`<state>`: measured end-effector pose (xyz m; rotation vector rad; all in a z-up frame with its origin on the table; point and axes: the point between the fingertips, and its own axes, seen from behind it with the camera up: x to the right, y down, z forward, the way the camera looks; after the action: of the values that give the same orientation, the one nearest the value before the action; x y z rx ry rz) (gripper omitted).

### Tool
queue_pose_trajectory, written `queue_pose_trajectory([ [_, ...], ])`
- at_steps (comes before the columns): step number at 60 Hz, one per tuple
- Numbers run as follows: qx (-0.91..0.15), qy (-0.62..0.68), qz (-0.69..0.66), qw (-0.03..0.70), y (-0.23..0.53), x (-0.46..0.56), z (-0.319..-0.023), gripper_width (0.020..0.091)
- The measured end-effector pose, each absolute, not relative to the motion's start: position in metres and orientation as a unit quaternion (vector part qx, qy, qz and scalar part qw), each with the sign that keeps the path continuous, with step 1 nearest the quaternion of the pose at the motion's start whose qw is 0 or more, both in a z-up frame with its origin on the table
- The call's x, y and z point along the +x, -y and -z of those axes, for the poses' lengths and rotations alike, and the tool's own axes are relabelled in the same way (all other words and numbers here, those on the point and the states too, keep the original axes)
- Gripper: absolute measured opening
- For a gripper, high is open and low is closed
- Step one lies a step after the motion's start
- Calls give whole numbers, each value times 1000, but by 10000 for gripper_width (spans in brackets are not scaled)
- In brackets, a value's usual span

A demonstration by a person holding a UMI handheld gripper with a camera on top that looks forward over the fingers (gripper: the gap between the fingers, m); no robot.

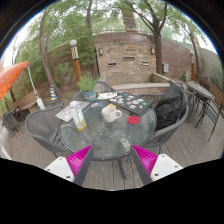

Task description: Pour water

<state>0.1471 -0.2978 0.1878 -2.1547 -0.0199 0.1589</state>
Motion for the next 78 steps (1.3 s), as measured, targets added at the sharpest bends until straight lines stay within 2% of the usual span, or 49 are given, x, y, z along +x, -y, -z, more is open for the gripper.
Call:
queue_pose_trajectory([
  [13,-845,59,-73,526,273,95,-204,833],
  [20,-823,83,-72,557,235,43,-193,833],
  [26,-798,79,-90,590,187,-9,-173,826],
  [40,-789,50,-88,606,57,-90,-100,827],
  [57,-769,46,-40,637,-37,-122,-78,832],
  [58,-769,49,-35,636,-41,-123,-76,816],
  [59,-772,51,-29,633,-44,-124,-72,763],
  [60,-776,50,-21,628,-46,-123,-68,649],
  [61,-782,45,-8,622,-47,-119,-62,499],
  [62,-785,45,-3,618,-47,-120,-59,479],
  [67,-777,2,5,629,-47,-110,-64,477],
  [69,-778,-4,11,628,-44,-109,-63,455],
  [78,-787,65,29,613,-55,-129,-70,387],
])
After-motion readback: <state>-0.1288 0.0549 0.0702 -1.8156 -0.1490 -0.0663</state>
